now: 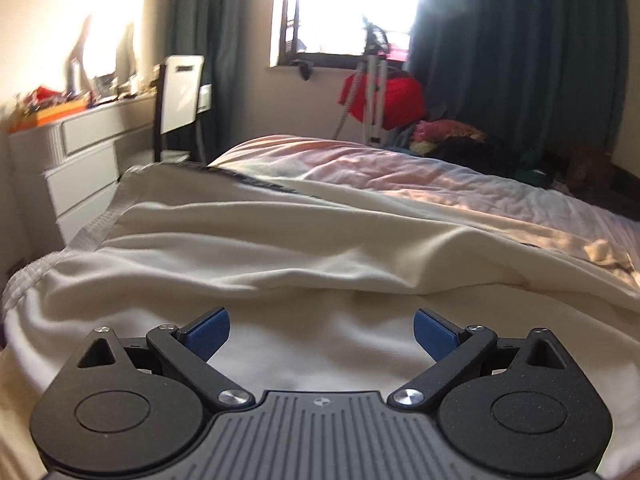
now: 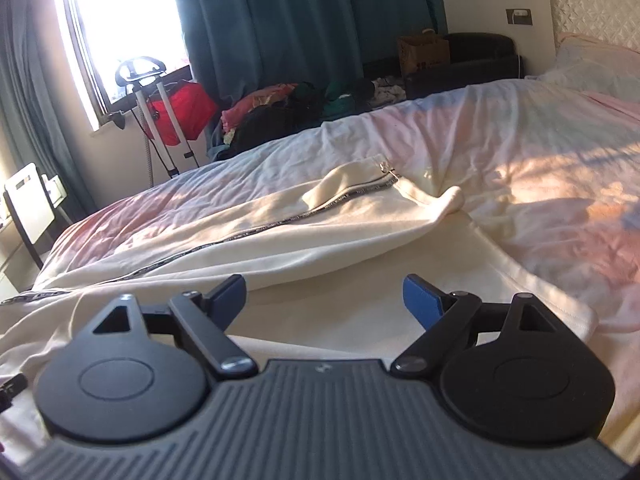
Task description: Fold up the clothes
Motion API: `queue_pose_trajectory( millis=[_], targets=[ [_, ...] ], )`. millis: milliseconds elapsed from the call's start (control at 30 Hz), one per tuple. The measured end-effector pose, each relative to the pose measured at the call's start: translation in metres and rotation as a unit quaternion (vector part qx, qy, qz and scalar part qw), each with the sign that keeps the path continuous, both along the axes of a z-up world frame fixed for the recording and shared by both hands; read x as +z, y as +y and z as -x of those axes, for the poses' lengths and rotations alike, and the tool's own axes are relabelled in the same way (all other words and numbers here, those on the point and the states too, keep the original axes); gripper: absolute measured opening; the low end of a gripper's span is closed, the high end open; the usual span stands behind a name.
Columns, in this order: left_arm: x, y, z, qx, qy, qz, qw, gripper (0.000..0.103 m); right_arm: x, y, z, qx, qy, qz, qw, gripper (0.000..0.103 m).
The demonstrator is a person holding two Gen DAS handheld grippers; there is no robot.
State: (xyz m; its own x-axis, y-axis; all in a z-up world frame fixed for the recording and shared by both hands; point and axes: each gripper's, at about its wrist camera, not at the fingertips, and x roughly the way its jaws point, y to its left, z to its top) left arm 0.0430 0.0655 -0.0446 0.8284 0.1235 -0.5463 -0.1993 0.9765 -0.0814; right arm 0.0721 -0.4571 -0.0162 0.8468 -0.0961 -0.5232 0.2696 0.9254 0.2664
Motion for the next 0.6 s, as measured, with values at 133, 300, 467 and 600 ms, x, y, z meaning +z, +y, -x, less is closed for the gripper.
queue_pose_trajectory(
  millis=[133, 300, 467, 600],
  targets=[
    [0.019, 0.070, 0.022, 0.119, -0.014, 0.087, 0.9889, 0.100, -0.002, -0.007, 0.003, -0.010, 0.000, -0.014, 1.000, 0.087],
    [0.032, 0.170, 0.050, 0.252, -0.015, 0.203, 0.9460, 0.100, -0.004, -0.017, 0.011, -0.032, -0.009, -0.030, 0.999, 0.087],
    [0.016, 0.244, 0.064, 0.309, 0.006, 0.276, 0.9101, 0.100, -0.009, -0.049, 0.023, -0.116, -0.022, -0.069, 0.991, 0.087],
    [-0.009, 0.268, 0.068, 0.302, 0.012, 0.331, 0.8937, 0.099, -0.023, -0.085, 0.042, -0.187, -0.024, -0.129, 0.974, 0.087]
  ],
)
